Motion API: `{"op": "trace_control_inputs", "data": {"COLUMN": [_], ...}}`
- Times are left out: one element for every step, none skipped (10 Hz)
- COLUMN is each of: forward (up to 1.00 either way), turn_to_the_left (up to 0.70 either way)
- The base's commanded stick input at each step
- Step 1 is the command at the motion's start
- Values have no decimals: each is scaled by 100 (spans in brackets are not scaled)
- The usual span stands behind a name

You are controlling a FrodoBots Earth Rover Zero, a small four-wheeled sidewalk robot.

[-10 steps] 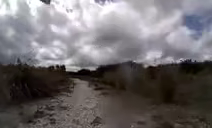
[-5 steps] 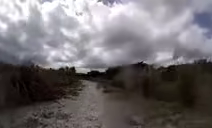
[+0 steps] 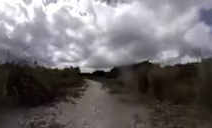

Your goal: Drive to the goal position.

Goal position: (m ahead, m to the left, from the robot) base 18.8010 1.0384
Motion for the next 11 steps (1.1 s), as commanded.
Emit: {"op": "trace_control_inputs", "data": {"forward": [69, 69, 69, 69, 69, 69, 69, 69, 69, 69, 69], "turn_to_the_left": [14, 14, 14, 14, 14, 3, 1, 1, 1, 1, 1]}}
